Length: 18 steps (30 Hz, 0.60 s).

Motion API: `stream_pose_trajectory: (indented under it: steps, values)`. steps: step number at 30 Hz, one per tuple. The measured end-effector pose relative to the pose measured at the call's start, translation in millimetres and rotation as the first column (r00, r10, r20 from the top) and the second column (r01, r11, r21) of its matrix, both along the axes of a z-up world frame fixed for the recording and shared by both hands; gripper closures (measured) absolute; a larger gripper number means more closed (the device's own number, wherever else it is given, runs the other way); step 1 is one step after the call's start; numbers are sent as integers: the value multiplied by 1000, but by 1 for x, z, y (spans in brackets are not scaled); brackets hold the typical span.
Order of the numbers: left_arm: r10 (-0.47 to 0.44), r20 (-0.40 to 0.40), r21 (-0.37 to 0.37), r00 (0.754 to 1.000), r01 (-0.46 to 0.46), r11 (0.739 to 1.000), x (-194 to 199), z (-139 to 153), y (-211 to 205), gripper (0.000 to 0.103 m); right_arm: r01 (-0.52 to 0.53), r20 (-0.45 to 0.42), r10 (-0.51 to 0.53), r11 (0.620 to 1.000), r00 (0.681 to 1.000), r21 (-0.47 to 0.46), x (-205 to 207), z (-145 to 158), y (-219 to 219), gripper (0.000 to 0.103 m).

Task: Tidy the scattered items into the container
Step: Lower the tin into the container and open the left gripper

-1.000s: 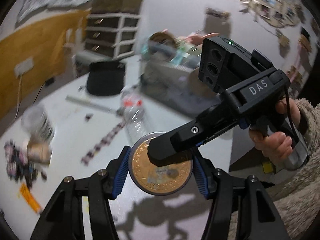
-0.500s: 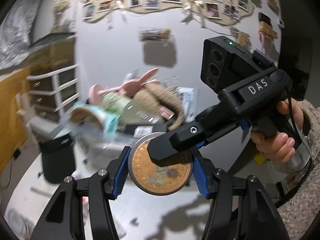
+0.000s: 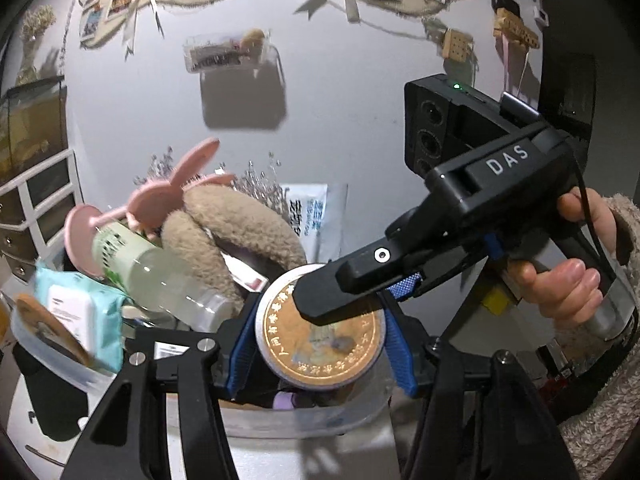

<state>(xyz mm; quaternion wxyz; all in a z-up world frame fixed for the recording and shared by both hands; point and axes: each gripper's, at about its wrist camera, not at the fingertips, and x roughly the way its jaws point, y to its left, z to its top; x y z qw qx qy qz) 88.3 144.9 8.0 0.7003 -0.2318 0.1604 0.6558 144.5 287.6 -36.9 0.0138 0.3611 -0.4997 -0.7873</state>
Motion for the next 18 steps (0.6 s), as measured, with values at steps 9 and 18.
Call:
stream_pose_trajectory:
  steps: [9,18]
  values:
    - [36,45,-56,998,-34,998,-7,-24,21,47,-32,56,34,999,998,-36,-11,-23,25,58]
    - [44,15,-81,999,-43,996,0,-24,28,39,-79,99,74,995,992,53,-22,-11,26,58]
